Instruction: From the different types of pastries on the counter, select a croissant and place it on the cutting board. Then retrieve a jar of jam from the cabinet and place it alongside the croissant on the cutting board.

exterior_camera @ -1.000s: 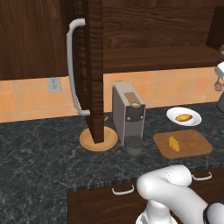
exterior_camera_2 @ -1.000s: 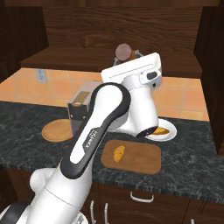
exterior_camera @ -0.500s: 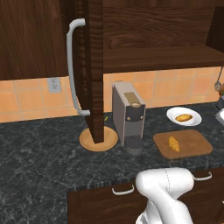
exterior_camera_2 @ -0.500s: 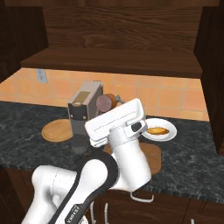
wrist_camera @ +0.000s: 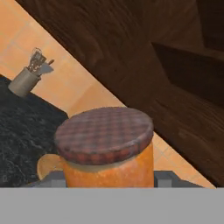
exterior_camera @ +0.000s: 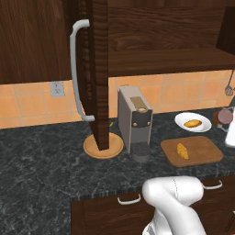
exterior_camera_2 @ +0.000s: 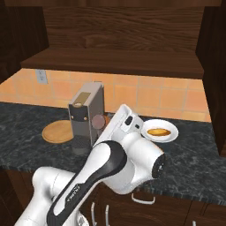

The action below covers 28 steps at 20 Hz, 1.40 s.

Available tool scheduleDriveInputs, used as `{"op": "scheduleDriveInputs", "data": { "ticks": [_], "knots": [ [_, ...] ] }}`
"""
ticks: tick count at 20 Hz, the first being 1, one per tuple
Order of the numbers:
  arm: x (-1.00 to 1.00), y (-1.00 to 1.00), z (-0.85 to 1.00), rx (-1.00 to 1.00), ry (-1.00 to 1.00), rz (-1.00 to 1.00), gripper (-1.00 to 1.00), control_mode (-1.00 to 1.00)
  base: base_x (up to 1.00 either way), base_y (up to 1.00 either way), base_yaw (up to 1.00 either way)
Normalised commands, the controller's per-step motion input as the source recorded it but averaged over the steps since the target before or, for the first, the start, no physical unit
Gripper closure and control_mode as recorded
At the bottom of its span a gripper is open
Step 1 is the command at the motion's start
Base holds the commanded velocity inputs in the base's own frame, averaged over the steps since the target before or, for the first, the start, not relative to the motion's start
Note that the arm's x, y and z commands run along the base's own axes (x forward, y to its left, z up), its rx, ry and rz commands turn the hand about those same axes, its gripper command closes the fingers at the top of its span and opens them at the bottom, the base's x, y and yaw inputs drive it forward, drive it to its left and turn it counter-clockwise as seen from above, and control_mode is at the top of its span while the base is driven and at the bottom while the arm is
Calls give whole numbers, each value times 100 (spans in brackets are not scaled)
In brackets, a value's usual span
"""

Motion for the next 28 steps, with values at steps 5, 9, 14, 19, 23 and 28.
{"op": "scheduleDriveInputs", "data": {
  "ticks": [5, 9, 14, 19, 23, 28],
  "knots": [
    [6, -51, -90, 0, 11, -27, 100, -100, 0, 0, 0],
    [0, -10, -38, 24, 4, -49, 100, -100, 0, 0, 0],
    [25, -1, -43, 3, 23, -34, 100, -100, 0, 0, 0],
    [72, -21, -96, 2, 22, -11, 100, -100, 0, 0, 0],
    [29, -1, -12, 2, 6, 1, 100, -100, 0, 0, 0],
    [65, -43, -70, 0, 3, 4, 100, -100, 0, 0, 0]
  ]
}}
